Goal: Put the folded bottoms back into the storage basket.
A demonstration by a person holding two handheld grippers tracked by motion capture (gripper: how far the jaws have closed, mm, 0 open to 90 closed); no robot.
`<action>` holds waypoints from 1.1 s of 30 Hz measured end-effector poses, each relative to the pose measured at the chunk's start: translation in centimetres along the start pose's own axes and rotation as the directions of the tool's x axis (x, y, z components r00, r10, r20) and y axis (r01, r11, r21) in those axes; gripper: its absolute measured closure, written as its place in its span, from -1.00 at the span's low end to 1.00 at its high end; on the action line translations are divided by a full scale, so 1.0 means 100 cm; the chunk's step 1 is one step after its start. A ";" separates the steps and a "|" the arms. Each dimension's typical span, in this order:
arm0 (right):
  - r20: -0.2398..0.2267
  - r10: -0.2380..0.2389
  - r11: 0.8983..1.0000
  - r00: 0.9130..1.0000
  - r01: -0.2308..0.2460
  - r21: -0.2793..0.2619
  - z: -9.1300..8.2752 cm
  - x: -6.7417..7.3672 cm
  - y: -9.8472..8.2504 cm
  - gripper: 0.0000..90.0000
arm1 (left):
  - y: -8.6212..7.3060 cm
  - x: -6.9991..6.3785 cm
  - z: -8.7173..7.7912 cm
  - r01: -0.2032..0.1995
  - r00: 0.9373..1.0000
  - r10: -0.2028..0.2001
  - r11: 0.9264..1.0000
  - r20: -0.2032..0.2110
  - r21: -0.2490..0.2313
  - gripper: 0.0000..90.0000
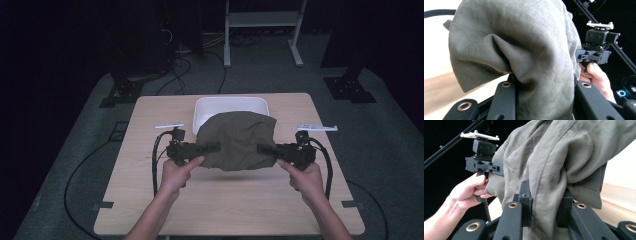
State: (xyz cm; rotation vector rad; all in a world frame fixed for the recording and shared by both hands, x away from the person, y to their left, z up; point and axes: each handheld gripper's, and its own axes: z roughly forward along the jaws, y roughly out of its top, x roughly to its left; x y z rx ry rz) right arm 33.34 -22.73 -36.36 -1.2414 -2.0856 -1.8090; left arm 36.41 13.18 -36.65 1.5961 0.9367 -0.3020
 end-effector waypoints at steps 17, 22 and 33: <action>0.029 0.005 0.999 1.000 -0.004 -0.042 0.006 -0.007 0.041 0.59 | 0.042 0.009 0.007 0.004 1.000 -0.005 0.999 -0.018 -0.052 0.45; 0.041 0.016 0.999 0.999 -0.014 -0.046 0.011 -0.011 0.051 0.60 | 0.051 0.014 0.010 0.015 1.000 -0.017 0.996 -0.017 -0.089 0.45; 0.074 0.014 0.999 0.997 -0.011 -0.049 0.020 -0.017 0.069 0.60 | 0.065 0.021 0.013 0.004 0.999 -0.008 0.995 -0.047 -0.097 0.45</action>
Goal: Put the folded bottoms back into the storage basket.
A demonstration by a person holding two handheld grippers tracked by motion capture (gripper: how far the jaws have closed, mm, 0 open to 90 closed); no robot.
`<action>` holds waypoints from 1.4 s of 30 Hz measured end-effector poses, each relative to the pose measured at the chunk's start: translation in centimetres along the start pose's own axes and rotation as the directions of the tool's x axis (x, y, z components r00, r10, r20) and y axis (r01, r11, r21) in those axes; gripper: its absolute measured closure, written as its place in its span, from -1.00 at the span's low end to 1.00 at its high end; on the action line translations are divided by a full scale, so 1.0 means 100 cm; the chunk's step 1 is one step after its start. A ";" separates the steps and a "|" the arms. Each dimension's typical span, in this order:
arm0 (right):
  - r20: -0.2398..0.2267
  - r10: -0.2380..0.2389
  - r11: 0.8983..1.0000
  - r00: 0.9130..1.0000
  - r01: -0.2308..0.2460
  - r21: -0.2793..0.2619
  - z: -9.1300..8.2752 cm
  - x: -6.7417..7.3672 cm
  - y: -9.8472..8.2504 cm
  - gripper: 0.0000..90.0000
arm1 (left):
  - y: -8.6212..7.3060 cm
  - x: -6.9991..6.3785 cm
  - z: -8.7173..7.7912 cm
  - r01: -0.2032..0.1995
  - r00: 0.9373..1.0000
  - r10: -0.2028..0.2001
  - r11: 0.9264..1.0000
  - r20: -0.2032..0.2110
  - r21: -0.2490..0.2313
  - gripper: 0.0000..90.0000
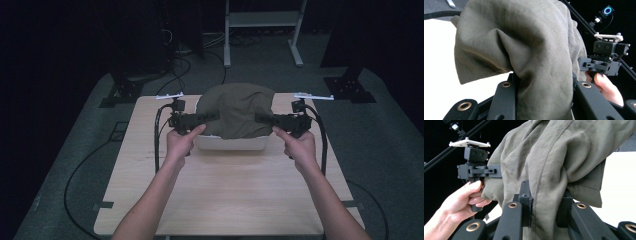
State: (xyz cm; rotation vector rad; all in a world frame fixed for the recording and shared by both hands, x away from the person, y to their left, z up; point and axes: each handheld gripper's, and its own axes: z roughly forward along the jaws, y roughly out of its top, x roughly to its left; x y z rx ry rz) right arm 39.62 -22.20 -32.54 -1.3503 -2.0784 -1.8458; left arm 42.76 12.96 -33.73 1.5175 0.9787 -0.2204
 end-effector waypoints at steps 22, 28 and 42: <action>0.032 -0.017 1.000 0.999 0.017 0.003 0.015 -0.006 0.030 0.60 | 0.031 0.009 0.006 0.004 0.999 -0.005 1.000 -0.040 -0.022 0.45; 0.051 -0.008 1.000 0.999 0.009 -0.007 0.022 -0.012 0.039 0.60 | 0.039 0.016 0.012 -0.017 0.998 0.016 1.000 -0.058 -0.025 0.45; 0.100 0.024 1.000 0.995 -0.025 0.010 0.043 -0.036 0.036 0.61 | 0.037 0.049 0.030 0.009 0.996 -0.010 1.000 -0.084 -0.020 0.44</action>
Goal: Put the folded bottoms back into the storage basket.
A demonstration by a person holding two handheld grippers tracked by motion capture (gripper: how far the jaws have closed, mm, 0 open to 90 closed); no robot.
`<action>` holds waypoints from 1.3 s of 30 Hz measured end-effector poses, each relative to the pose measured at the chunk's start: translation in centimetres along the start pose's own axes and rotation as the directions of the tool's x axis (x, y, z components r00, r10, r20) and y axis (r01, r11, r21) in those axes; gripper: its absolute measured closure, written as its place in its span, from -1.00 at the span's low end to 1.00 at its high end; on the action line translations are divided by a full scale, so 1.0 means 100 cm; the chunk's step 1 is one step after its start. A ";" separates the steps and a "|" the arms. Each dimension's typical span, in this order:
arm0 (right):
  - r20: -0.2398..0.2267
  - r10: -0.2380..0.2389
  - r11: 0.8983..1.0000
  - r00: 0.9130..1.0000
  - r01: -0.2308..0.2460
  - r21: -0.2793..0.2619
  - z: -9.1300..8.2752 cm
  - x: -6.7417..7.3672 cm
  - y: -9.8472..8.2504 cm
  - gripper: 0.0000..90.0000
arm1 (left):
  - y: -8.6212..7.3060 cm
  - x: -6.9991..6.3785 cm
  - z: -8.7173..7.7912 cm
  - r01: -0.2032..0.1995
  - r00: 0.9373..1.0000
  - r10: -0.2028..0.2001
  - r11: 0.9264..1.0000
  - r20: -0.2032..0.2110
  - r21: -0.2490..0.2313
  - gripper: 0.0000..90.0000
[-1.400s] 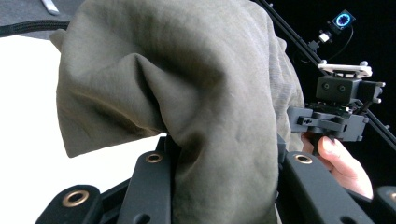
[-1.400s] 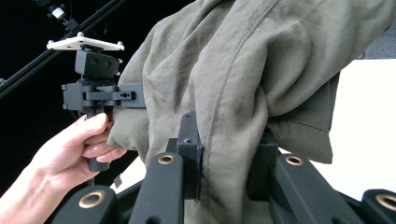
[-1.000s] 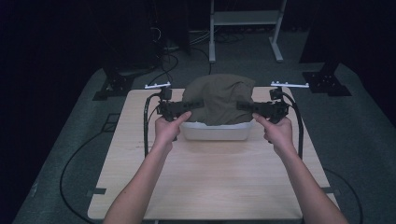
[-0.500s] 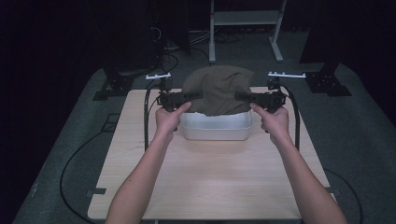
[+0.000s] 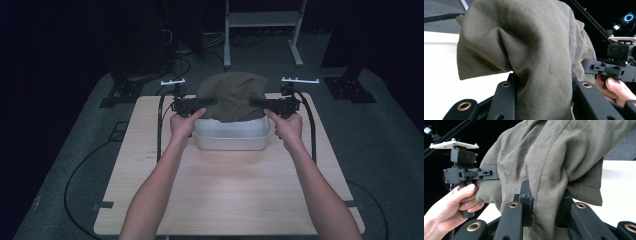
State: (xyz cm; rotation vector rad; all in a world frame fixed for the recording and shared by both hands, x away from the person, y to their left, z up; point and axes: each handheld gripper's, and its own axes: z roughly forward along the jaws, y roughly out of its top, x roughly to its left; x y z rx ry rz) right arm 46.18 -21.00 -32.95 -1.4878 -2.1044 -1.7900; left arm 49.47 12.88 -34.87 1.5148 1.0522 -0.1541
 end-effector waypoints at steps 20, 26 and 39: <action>0.076 0.032 0.999 0.997 -0.034 0.020 0.022 -0.027 -0.007 0.62 | -0.010 0.026 0.027 0.032 0.997 -0.029 0.999 -0.071 0.036 0.42; 0.091 0.041 0.998 0.995 -0.044 0.037 0.028 -0.033 -0.012 0.62 | -0.013 0.032 0.031 0.022 0.995 -0.015 0.998 -0.100 0.063 0.42; 0.112 0.061 0.996 0.992 -0.068 0.060 0.038 -0.043 -0.020 0.63 | -0.024 0.043 0.036 0.046 0.990 -0.034 0.996 -0.140 0.081 0.40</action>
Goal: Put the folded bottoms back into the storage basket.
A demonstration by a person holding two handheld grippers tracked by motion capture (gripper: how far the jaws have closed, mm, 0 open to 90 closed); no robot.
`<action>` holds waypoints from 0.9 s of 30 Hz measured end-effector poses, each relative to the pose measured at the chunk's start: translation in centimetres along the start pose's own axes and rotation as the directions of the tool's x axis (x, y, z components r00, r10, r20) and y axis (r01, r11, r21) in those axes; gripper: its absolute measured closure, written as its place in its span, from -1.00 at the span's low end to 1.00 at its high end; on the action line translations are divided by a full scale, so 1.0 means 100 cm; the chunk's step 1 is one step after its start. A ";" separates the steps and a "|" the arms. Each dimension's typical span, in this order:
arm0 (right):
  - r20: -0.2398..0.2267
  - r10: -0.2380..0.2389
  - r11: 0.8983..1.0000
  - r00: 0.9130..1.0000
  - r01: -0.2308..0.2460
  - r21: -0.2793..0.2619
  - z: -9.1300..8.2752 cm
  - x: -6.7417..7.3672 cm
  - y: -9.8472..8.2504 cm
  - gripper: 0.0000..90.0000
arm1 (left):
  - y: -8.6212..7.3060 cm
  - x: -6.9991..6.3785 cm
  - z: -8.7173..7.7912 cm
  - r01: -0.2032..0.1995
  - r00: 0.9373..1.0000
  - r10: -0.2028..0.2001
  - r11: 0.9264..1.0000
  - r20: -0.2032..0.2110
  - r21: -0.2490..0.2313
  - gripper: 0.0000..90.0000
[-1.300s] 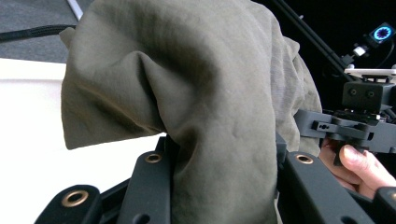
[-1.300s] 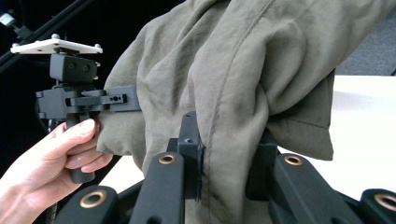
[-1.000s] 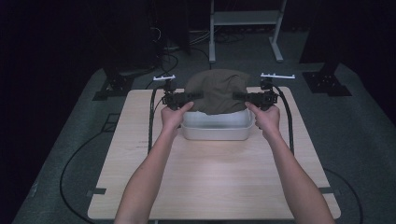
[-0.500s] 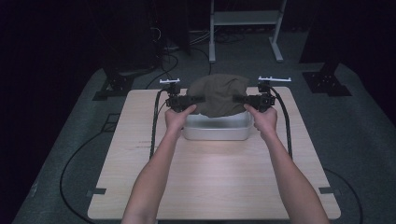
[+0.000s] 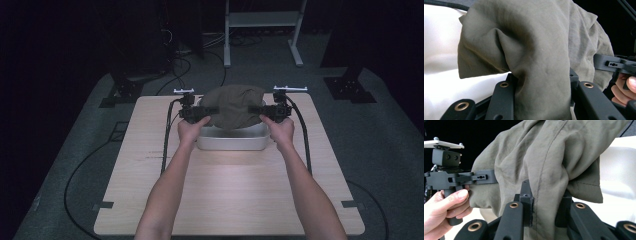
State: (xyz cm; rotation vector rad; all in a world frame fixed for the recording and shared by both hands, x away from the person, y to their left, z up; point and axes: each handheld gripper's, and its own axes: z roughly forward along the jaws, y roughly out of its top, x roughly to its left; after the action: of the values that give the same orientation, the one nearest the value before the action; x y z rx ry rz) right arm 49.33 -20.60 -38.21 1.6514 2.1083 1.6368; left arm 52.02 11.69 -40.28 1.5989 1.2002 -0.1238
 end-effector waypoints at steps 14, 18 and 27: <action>0.016 0.042 0.999 0.999 -0.043 0.023 0.009 -0.010 -0.009 0.63 | -0.005 0.004 0.006 -0.001 0.999 0.003 0.999 -0.037 0.043 0.39; 0.020 0.046 0.998 0.999 -0.046 0.029 0.010 -0.013 -0.011 0.63 | -0.006 0.005 0.008 0.001 0.999 0.002 0.998 -0.043 0.056 0.39; 0.026 0.044 0.998 0.999 -0.045 0.040 0.013 -0.014 -0.012 0.63 | -0.007 0.006 0.009 0.001 0.998 0.003 0.998 -0.060 0.066 0.38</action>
State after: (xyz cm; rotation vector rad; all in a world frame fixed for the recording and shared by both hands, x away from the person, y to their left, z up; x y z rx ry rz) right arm 49.81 -20.61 -40.42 1.7341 2.1216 1.5863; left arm 52.24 11.35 -41.48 1.6710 1.2527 -0.1161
